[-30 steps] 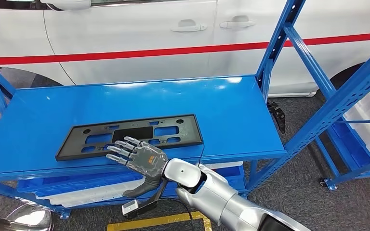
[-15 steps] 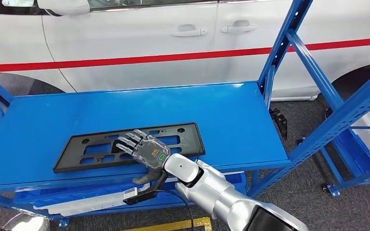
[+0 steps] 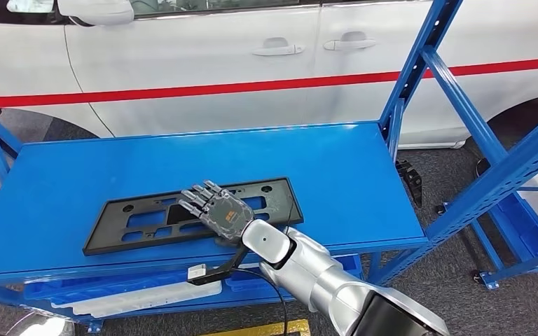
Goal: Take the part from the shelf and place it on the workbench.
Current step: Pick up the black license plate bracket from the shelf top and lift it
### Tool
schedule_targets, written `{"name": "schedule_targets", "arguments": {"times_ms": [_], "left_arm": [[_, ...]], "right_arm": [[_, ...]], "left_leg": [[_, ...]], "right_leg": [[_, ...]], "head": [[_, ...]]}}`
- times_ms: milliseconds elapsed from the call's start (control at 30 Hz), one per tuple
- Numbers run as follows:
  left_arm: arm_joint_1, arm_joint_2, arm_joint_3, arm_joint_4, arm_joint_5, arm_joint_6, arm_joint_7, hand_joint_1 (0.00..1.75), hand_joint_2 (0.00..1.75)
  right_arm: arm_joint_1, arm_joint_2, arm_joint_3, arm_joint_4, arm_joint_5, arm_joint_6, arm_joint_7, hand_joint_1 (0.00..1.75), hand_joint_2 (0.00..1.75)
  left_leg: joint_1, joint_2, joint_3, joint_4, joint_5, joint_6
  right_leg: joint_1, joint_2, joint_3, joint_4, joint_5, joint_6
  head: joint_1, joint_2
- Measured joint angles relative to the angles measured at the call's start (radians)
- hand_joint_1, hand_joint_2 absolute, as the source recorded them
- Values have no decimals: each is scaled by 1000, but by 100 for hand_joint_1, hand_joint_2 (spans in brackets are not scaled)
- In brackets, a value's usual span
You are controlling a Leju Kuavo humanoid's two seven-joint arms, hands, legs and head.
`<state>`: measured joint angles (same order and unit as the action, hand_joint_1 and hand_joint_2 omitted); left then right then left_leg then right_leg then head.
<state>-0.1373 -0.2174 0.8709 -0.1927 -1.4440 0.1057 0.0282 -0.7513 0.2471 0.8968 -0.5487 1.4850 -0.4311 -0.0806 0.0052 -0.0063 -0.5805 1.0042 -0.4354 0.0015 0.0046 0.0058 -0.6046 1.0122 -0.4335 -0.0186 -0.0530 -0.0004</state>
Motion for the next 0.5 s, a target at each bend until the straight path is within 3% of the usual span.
{"name": "schedule_targets", "arguments": {"times_ms": [33, 67, 100, 167, 200, 233, 267, 300, 400, 433, 500], "left_arm": [[-1, 0, 0, 0, 0, 0, 0, 0, 0], [-1, 0, 0, 0, 0, 0, 0, 0, 0], [-2, 0, 0, 0, -1, 1, -1, 0, 0], [-1, 0, 0, 0, -1, 1, -2, 0, 0], [-1, 0, 0, 0, -1, 0, -2, 0, 0], [0, 0, 0, 0, -1, 0, -2, 0, 0], [1, 1, 0, 0, -2, 0, -3, 0, 0], [1, 1, 0, 0, -2, -1, -4, 0, 0], [-1, 2, -1, 0, -4, -3, -7, 0, 0], [-2, 2, -1, 0, -4, -3, -7, 0, 0], [-2, 2, -1, 0, -4, -4, -8, 0, 0]], "right_arm": [[-1, 1, 0, 2, 9, 0, 6, 0, 175], [-3, 2, 0, 4, 19, 1, 14, 14, 175], [-4, 3, 0, 7, 29, 4, 22, 55, 175], [-6, 5, 1, 16, 43, 14, 35, 142, 175], [-6, 5, 1, 21, 46, 21, 38, 172, 175], [-6, 5, 0, 26, 48, 28, 41, 175, 175], [-6, 5, 0, 30, 47, 36, 41, 175, 175], [-7, 5, -1, 33, 45, 43, 40, 175, 175], [-9, 5, -11, 40, 38, 50, 31, 175, 175], [-9, 4, -16, 42, 37, 50, 28, 175, 175], [-9, 4, -22, 45, 34, 49, 23, 175, 175]], "left_leg": [[1, 0, 1, 1, -2, -5], [1, 1, 0, 9, -10, -10], [2, 1, -10, 34, -27, -14], [5, 1, -60, 146, -89, -23], [7, 1, -92, 214, -119, -27], [8, 1, -116, 266, -136, -30], [9, 1, -125, 283, -133, -31], [9, 2, -114, 260, -111, -32], [8, 2, -18, 61, -21, -24], [7, 2, 2, 18, -9, -18], [4, 0, 8, 1, -7, -7]], "right_leg": [[-3, 0, 2, -3, 2, -4], [-6, 1, 6, -8, 4, -8], [-10, 0, 9, -12, 6, -13], [-11, -2, 12, -15, 6, -19], [-11, -2, 11, -15, 6, -20], [-10, -2, 11, -15, 6, -20], [-10, -2, 11, -14, 5, -20], [-10, -1, 12, -13, 5, -19], [-8, 1, 13, -8, 1, -12], [-6, 1, 11, -6, 0, -7], [-3, 3, 8, -4, 2, 2]], "head": [[0, 0], [0, 0], [0, 0], [0, 0], [0, 0], [0, 0], [0, 0], [0, 0], [0, 0], [0, 0], [0, 0]]}}
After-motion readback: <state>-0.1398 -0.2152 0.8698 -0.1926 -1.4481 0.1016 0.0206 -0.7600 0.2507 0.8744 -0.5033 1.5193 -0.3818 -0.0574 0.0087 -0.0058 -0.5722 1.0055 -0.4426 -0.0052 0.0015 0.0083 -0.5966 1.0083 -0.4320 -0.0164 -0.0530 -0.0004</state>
